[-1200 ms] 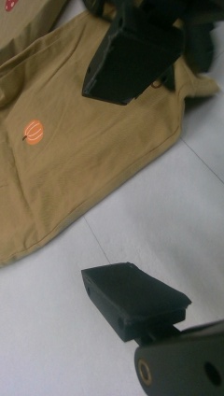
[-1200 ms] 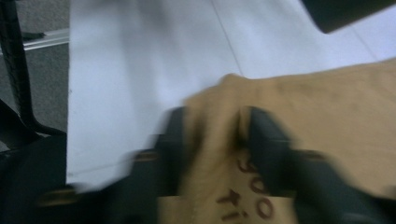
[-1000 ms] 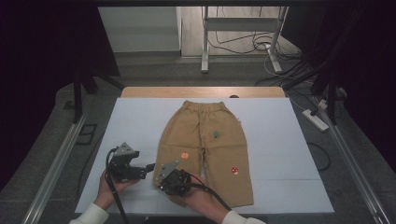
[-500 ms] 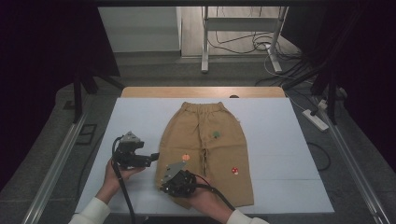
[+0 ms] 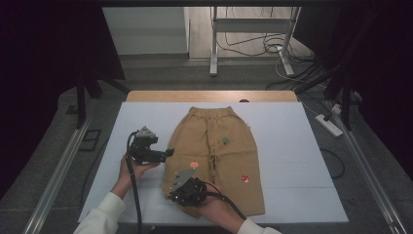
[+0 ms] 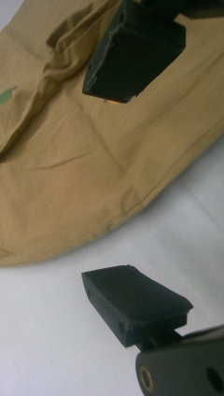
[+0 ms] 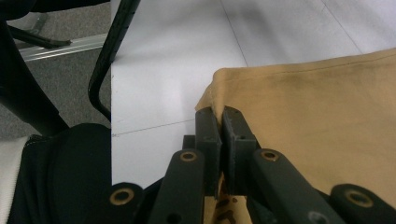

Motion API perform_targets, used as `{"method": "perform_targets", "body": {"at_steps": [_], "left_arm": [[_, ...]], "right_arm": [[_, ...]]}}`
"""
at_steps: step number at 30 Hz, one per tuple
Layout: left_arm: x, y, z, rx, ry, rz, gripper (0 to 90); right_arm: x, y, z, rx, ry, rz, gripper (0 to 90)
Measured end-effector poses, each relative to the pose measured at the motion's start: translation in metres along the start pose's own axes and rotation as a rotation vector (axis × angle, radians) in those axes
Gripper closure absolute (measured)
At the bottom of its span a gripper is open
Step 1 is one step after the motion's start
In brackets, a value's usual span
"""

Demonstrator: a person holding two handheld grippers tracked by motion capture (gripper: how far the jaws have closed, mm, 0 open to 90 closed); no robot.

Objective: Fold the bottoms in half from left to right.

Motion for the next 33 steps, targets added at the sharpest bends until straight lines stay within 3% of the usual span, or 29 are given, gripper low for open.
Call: {"method": "perform_targets", "body": {"at_steps": [3,19,33], "left_arm": [[0.005,0.007,0.006,0.008,-0.022,0.009,11.2],[0.027,0.029,0.013,0.006,-0.009,0.049,11.4],[0.044,0.050,0.030,0.021,-0.044,0.072,13.7]], "right_arm": [[0.000,0.001,0.001,0.001,0.004,-0.002,85.8],[-0.001,0.002,0.002,0.018,0.012,-0.007,85.7],[-0.003,0.003,0.002,0.022,0.014,0.003,85.7]]}}
Point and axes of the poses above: each handheld gripper's, and its own axes: y roughly forward along the jaws, x roughly out of its top, z roughly to its left, the point moved 6 cm from there along y, roughly forward along the jaws, and after that the axes turned 7 degrees about z, right-handed, at the moved point
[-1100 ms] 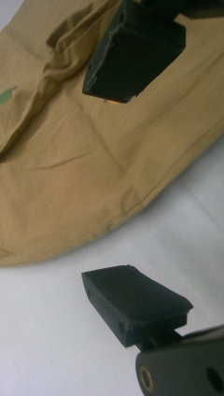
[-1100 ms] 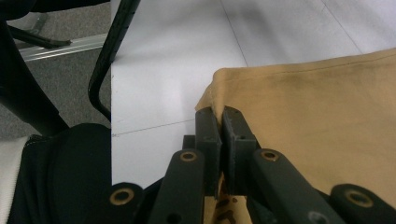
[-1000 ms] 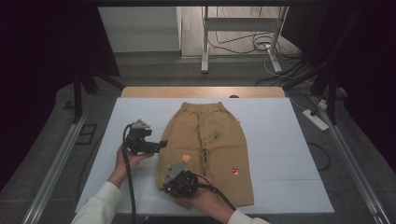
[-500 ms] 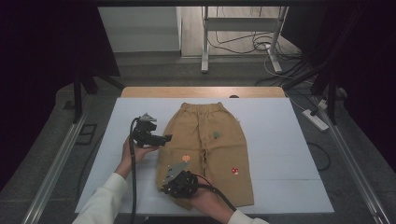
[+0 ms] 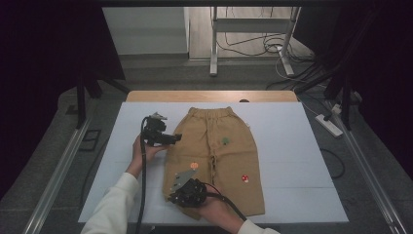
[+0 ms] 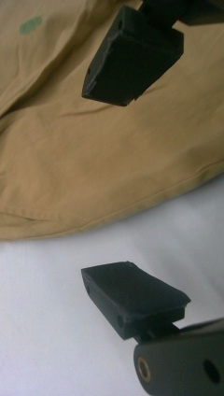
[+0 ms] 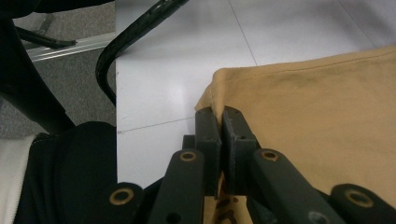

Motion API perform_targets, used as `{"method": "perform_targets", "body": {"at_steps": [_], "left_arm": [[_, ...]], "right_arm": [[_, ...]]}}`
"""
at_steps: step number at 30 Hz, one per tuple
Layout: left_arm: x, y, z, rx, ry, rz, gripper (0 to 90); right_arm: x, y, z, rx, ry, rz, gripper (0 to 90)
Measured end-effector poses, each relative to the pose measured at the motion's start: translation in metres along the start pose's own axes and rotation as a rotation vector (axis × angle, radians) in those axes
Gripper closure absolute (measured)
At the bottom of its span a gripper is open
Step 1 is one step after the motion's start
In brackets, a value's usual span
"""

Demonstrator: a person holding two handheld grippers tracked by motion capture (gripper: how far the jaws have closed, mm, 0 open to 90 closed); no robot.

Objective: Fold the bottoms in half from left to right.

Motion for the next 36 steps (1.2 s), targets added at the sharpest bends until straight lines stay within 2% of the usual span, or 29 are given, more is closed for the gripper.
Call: {"method": "perform_targets", "body": {"at_steps": [4,7,17,20,24,34,36], "left_arm": [[0.005,0.007,0.003,-0.002,-0.011,0.004,14.8],[0.007,0.009,0.004,0.005,0.002,0.011,15.0],[0.012,0.014,0.008,-0.010,-0.001,0.014,16.2],[0.013,0.016,0.009,0.023,0.008,0.025,18.0],[0.014,0.022,0.009,0.030,0.013,0.040,18.3],[0.009,0.041,0.016,0.029,-0.023,0.094,20.8],[0.009,0.041,0.016,0.029,-0.026,0.091,21.3]], "right_arm": [[0.000,0.000,0.000,0.001,0.000,0.001,85.7],[0.000,0.000,0.000,0.003,0.000,0.001,85.7],[-0.001,0.001,-0.001,0.008,-0.004,0.009,85.7],[-0.001,0.002,0.000,0.008,-0.005,0.010,85.6],[-0.001,0.002,0.000,0.004,-0.006,0.011,85.7],[-0.002,0.002,0.000,0.008,-0.005,0.007,85.7],[-0.002,0.002,0.000,0.008,-0.005,0.008,85.7]]}}
Point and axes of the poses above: each handheld gripper's, and its own axes: y roughly forward along the jaws, x roughly out of its top, z roughly to its left, the point moved 6 cm from there along y, roughly forward along the jaws, and after that the axes turned 7 degrees about z, right-handed, at the moved point
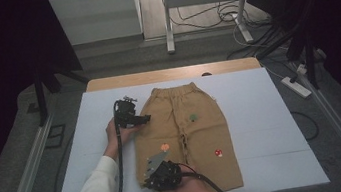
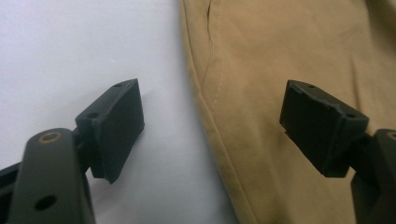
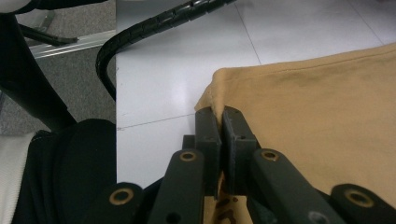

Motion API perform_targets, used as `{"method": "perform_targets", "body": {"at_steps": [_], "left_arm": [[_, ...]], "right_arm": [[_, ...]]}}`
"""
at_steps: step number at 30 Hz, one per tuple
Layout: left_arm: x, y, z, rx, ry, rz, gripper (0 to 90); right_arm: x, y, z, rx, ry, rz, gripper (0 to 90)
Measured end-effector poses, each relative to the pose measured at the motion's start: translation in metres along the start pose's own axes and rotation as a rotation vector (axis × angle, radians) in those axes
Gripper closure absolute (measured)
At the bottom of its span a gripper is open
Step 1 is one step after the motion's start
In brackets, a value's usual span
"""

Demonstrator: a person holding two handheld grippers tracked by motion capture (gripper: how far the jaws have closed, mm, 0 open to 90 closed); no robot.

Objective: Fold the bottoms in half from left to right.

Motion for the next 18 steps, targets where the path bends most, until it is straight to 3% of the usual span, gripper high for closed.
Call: {"method": "perform_targets", "body": {"at_steps": [5,8,10,12,18], "left_arm": [[0.000,-0.001,-0.004,-0.022,0.014,-0.011,36.7],[-0.002,-0.002,-0.005,-0.065,0.002,-0.023,61.0],[-0.004,-0.001,-0.007,-0.139,-0.011,-0.020,78.2],[-0.004,-0.001,-0.008,-0.147,-0.007,-0.015,83.1],[-0.002,-0.008,-0.013,-0.179,0.026,-0.014,84.3]], "right_arm": [[0.000,0.000,0.000,0.003,0.001,-0.001,85.7],[0.000,0.000,0.000,0.002,0.001,0.001,85.7],[0.000,0.000,0.000,0.006,0.003,-0.002,85.7],[0.000,-0.001,0.000,0.008,0.004,-0.002,85.7],[0.000,-0.001,0.001,0.018,-0.002,-0.003,85.7]]}}
Point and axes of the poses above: each handheld gripper's, and its own axes: y roughly forward along the jaws, x roughly out of its top, z roughly to its left, the point moved 6 cm from there along y, roughly forward along the jaws, and after that the axes turned 7 degrees about z, right-handed, at the moved point
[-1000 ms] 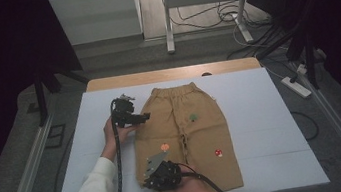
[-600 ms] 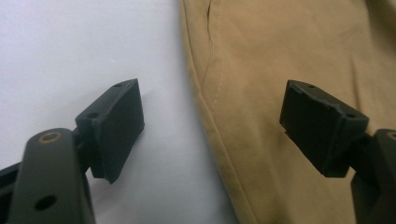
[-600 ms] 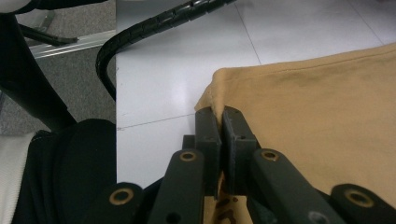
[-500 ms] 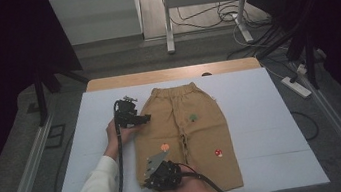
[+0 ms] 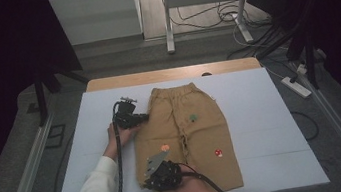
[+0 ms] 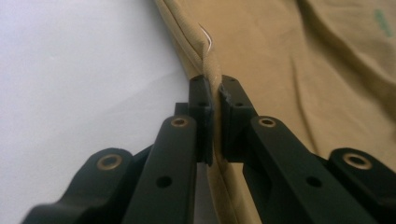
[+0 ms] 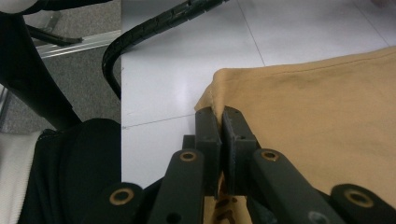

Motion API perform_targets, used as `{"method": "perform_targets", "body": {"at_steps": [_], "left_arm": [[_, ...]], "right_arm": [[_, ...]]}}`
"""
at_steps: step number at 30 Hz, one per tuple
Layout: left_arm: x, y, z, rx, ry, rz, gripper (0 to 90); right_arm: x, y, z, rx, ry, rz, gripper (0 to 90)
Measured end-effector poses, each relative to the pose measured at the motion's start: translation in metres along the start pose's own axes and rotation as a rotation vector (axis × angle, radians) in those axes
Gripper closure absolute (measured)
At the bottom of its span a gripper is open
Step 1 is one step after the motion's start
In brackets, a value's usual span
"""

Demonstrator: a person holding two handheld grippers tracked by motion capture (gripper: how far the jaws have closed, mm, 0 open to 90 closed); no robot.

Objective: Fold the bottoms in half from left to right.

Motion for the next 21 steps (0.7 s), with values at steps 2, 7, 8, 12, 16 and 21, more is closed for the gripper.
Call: {"method": "perform_targets", "body": {"at_steps": [2,7,8,12,16,21], "left_arm": [[0.001,-0.004,-0.002,-0.007,0.008,-0.009,84.3],[0.003,-0.009,-0.003,-0.022,0.009,-0.020,84.4],[0.003,-0.010,-0.003,-0.025,0.009,-0.022,84.4],[0.005,-0.016,-0.004,-0.036,0.007,-0.042,84.3],[0.009,-0.028,-0.005,-0.038,0.011,-0.076,84.4],[0.013,-0.047,-0.009,-0.041,0.022,-0.124,84.4]], "right_arm": [[0.000,-0.001,0.000,0.001,-0.001,0.000,85.8],[0.002,-0.005,0.000,0.003,0.001,-0.009,85.9],[0.002,-0.006,-0.001,0.001,-0.002,-0.008,85.9],[0.003,-0.009,-0.001,0.003,0.000,-0.010,86.1],[0.009,-0.020,-0.002,-0.002,-0.002,-0.039,86.1],[0.019,-0.036,0.001,-0.009,-0.020,-0.088,86.1]]}}
Point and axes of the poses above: each handheld gripper's, and its own axes: y roughly forward along the jaws, x roughly out of its top, z roughly to its left, the point moved 6 cm from there along y, roughly forward along the jaws, and after that the axes turned 7 degrees about z, right-handed, at the moved point
